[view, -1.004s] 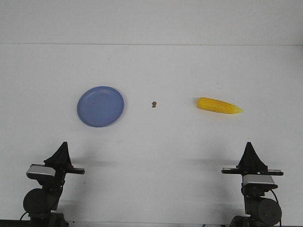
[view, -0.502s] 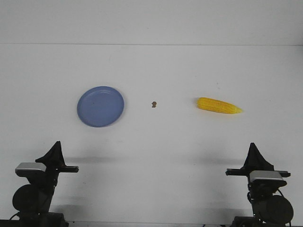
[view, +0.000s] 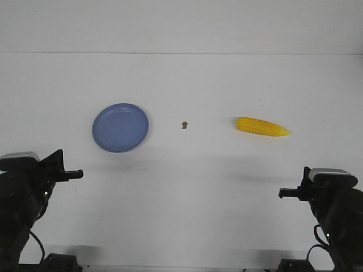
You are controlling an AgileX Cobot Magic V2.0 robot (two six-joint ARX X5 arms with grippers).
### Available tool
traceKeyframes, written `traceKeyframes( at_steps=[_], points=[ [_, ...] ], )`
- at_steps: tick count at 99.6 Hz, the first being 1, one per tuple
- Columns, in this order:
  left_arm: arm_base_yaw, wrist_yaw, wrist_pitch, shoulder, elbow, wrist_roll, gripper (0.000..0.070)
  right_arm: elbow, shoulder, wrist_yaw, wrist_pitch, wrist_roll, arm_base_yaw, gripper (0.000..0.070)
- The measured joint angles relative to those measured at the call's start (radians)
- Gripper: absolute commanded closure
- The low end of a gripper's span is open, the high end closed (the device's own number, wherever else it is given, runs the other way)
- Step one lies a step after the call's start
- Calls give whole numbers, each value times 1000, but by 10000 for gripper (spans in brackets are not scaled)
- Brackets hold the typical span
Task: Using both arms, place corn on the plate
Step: 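Raise both grippers and open them, left gripper moving toward the blue plate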
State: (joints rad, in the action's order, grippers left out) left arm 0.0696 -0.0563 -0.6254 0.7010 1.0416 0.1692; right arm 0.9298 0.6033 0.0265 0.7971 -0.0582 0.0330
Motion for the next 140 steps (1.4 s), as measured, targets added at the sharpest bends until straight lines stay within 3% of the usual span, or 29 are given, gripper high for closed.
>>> traceKeyframes(
  at_steps=[23, 72, 77, 81, 85, 87, 90, 95, 102, 105, 125, 140],
  points=[
    [0, 0, -226, 206, 216, 2, 687, 88, 122, 1, 75, 47, 0, 700],
    [0, 0, -250, 254, 220, 1, 681, 88, 129, 0, 72, 34, 0, 700],
    [0, 0, -250, 254, 220, 1, 645, 88, 127, 0, 72, 34, 0, 699],
    [0, 0, -249, 254, 220, 2, 551, 88, 127, 0, 73, 33, 0, 672],
    [0, 0, -249, 254, 220, 2, 416, 88, 127, 0, 76, 32, 0, 625],
    [0, 0, -249, 254, 220, 2, 321, 88, 127, 0, 77, 31, 0, 571],
    [0, 0, -249, 254, 220, 2, 242, 88, 127, 0, 80, 31, 0, 488],
    [0, 0, -249, 254, 220, 2, 159, 88, 127, 0, 82, 31, 0, 340],
    [0, 0, -249, 254, 220, 2, 156, 88, 127, 0, 82, 31, 0, 194],
    [0, 0, -249, 254, 220, 2, 156, 88, 127, 0, 82, 30, 0, 169],
    [0, 0, -237, 255, 220, 2, 161, 88, 127, 0, 81, 27, 0, 167],
    [-1, 0, -148, 304, 220, 3, 162, 88, 127, 0, 81, 27, 0, 168]
  ],
)
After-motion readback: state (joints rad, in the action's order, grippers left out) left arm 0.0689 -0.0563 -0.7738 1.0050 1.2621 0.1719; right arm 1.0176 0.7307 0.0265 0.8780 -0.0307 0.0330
